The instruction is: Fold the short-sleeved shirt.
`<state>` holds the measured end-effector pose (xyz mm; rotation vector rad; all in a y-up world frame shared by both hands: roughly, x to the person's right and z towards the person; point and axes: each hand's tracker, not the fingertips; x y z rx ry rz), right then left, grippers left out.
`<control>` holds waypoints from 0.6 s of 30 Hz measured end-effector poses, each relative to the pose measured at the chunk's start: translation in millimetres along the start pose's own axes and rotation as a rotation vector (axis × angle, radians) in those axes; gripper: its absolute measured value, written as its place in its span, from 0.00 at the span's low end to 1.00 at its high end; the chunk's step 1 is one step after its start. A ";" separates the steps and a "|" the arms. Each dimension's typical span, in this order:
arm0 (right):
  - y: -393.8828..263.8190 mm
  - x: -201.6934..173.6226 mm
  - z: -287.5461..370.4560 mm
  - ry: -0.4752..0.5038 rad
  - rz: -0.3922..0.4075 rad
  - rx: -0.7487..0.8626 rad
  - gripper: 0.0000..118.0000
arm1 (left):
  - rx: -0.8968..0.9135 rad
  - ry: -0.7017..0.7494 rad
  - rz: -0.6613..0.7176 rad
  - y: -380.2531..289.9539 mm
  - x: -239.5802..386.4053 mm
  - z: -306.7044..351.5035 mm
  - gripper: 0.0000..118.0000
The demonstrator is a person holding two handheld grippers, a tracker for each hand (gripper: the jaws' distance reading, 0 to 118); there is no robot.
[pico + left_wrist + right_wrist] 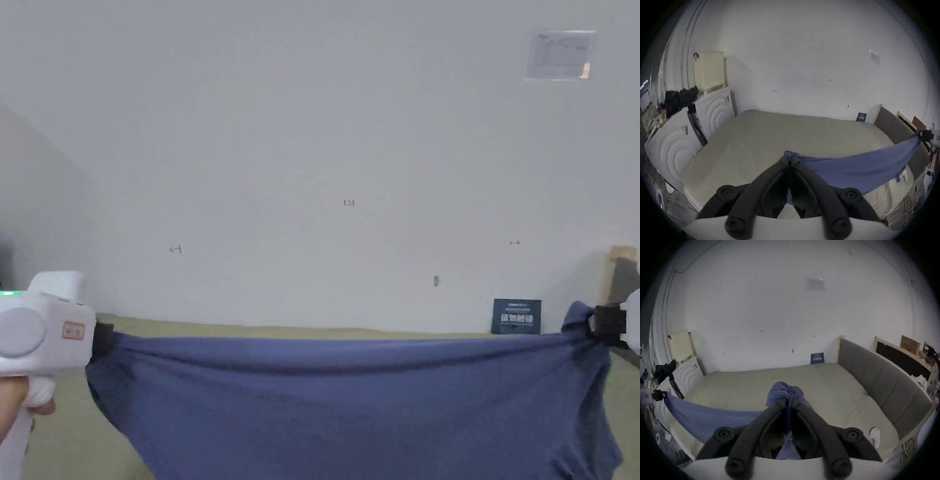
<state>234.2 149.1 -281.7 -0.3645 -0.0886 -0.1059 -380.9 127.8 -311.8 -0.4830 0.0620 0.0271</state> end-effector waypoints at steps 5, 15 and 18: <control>23.8 6.6 2.6 -0.046 0.004 0.029 0.04 | 0.027 0.010 -0.023 38.5 25.0 -8.6 0.02; 67.0 9.4 -52.2 -0.122 -0.002 0.056 0.04 | 0.059 0.099 -0.041 97.8 67.2 -64.0 0.02; 81.3 5.3 -78.1 -0.160 0.028 0.052 0.04 | 0.084 0.164 -0.109 109.5 80.3 -81.1 0.02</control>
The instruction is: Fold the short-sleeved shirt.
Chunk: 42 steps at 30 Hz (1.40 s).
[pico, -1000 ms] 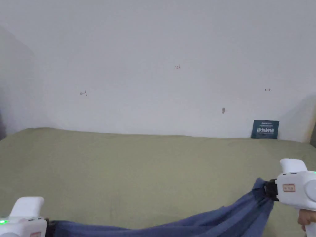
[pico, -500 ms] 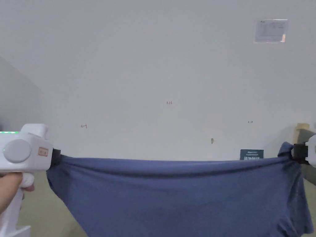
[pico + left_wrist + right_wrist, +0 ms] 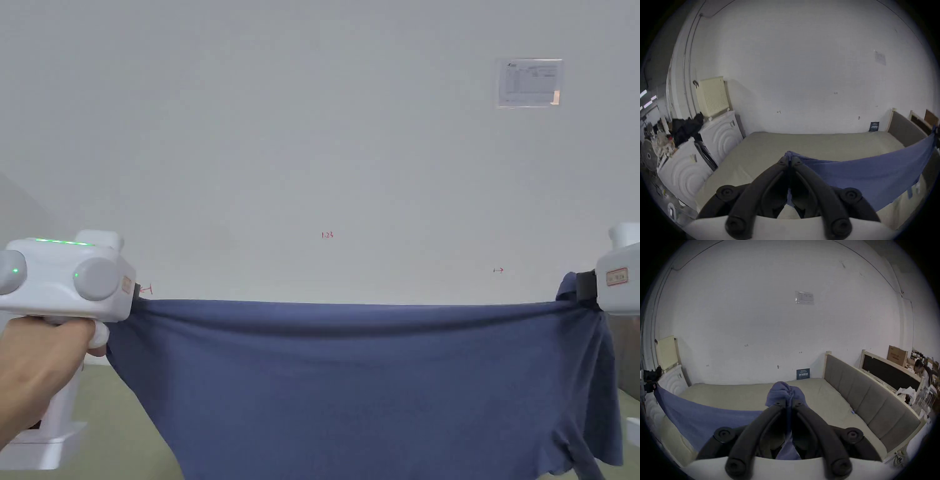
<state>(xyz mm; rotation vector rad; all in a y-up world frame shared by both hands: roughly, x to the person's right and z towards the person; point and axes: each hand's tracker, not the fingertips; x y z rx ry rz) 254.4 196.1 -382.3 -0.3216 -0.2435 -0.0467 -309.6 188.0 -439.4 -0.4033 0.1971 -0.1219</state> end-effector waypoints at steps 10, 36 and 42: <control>-21.0 -29.8 -98.3 -0.044 0.035 -0.031 0.04 | -0.016 0.024 0.018 -9.5 24.8 -86.9 0.02; -371.4 35.3 67.5 -0.011 0.022 -0.418 0.04 | -0.436 -0.163 0.029 -359.6 -23.1 26.1 0.02; -407.2 41.3 98.5 -0.004 -0.057 -0.483 0.04 | -0.495 -0.204 0.051 -397.5 -34.9 49.9 0.02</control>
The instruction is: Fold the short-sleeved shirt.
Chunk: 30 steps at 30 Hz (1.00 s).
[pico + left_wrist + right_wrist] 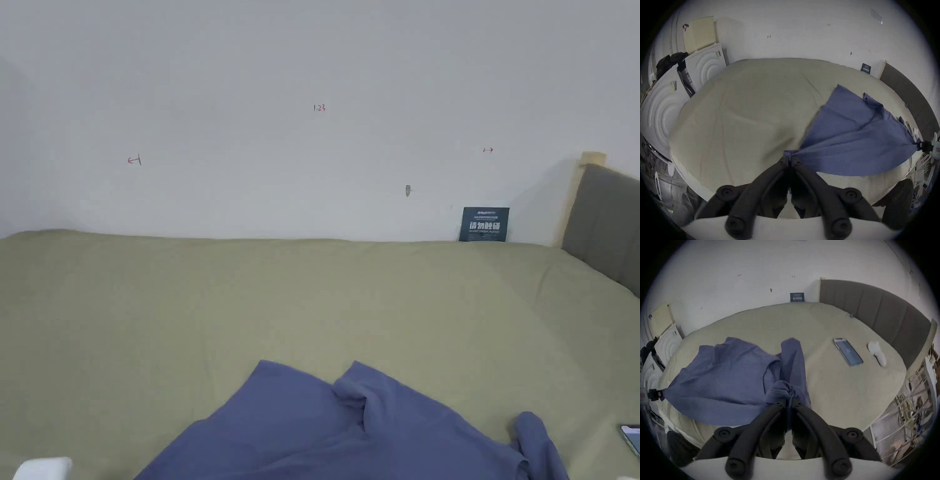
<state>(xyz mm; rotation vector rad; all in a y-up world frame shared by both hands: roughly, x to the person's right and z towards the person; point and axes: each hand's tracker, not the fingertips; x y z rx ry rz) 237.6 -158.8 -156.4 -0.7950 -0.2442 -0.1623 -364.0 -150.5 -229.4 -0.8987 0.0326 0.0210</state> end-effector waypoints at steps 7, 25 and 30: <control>-4.1 -0.1 -3.4 0.002 -0.020 0.002 0.09 | -0.019 -0.030 0.038 -6.5 -5.1 -8.5 0.04; -9.4 -71.1 63.1 0.096 0.074 0.147 0.00 | 0.085 -0.031 0.055 -20.1 -18.1 25.9 0.00; -29.4 -93.7 66.7 0.107 0.126 0.182 0.00 | 0.040 -0.098 0.110 -22.2 -30.5 17.4 0.11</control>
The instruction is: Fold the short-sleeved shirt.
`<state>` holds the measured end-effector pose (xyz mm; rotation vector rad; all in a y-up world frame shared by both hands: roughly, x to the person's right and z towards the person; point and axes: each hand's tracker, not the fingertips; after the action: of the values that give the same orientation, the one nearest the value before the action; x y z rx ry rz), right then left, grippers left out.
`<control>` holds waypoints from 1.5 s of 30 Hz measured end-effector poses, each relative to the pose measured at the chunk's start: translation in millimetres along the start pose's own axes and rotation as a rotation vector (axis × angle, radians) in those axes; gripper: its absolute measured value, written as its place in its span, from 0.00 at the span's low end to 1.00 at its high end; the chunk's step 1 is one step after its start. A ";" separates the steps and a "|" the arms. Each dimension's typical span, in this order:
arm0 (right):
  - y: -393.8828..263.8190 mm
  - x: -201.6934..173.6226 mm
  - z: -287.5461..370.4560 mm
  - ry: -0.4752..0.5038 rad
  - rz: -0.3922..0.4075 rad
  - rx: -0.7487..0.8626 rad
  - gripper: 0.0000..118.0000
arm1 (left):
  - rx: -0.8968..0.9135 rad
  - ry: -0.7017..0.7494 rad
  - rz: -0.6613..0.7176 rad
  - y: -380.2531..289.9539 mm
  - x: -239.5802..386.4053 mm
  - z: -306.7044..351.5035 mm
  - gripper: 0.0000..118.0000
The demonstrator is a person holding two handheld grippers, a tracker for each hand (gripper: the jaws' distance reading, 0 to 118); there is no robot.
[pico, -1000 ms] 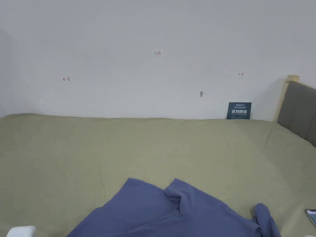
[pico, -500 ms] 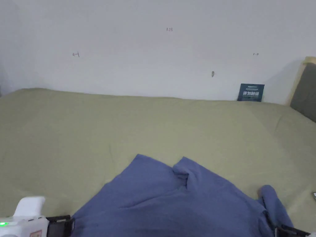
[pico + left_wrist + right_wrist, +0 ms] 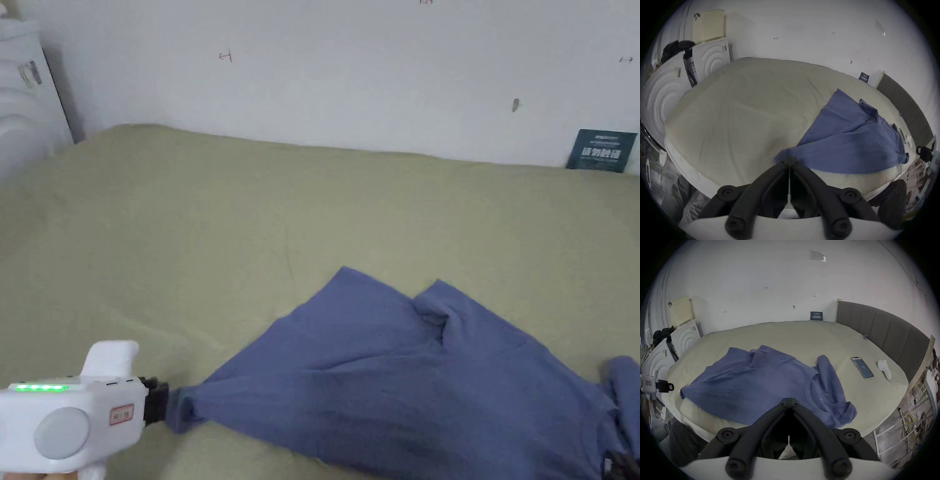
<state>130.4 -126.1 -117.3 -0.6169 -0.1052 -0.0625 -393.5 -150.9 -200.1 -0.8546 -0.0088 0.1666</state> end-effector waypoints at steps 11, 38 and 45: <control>-12.4 -21.7 -19.7 0.049 0.055 -0.088 0.00 | -0.142 0.049 -0.098 13.3 7.1 -75.2 0.89; 132.4 57.8 -270.2 0.045 0.083 -0.274 0.00 | -0.144 0.023 -0.120 12.2 35.9 -66.4 0.02; 123.6 47.7 -330.7 0.047 0.169 -0.402 0.87 | -0.160 0.018 -0.137 15.2 20.9 -80.6 0.02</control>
<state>215.3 -218.7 -450.7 -1.0232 0.0072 0.0679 -369.0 -198.4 -265.7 -1.0117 -0.0643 0.0298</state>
